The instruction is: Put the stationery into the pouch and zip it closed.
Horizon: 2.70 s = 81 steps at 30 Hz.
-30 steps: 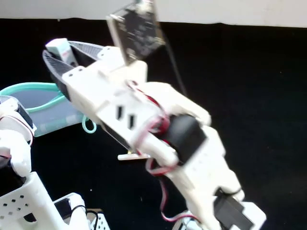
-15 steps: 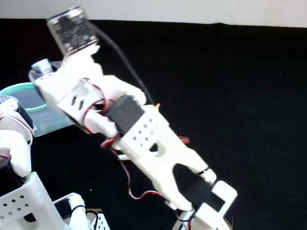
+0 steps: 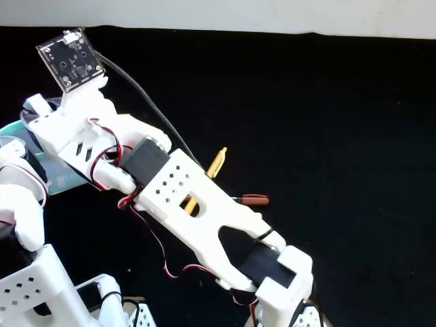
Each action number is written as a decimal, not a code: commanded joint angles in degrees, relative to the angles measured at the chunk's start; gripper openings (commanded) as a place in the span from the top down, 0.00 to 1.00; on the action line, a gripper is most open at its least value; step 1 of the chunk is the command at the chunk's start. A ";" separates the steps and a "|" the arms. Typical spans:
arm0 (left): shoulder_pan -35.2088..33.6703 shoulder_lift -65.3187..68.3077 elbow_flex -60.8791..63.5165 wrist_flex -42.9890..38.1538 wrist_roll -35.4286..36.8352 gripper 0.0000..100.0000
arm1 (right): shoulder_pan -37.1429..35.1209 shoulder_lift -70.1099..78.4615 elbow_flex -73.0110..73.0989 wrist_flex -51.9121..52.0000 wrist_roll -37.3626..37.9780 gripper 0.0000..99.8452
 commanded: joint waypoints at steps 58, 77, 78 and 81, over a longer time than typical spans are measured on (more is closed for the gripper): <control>-2.33 2.24 1.89 -0.79 0.70 0.99 | -1.54 14.02 -42.77 37.05 5.01 0.99; -2.15 2.24 1.89 -0.79 0.53 0.99 | -3.03 23.16 -42.59 45.23 11.60 0.99; -2.15 2.24 1.89 -0.79 0.44 0.99 | -3.03 23.16 -42.59 46.46 12.48 0.99; -2.15 2.15 1.89 -0.79 0.44 0.99 | -3.03 23.16 -42.59 50.07 14.77 0.99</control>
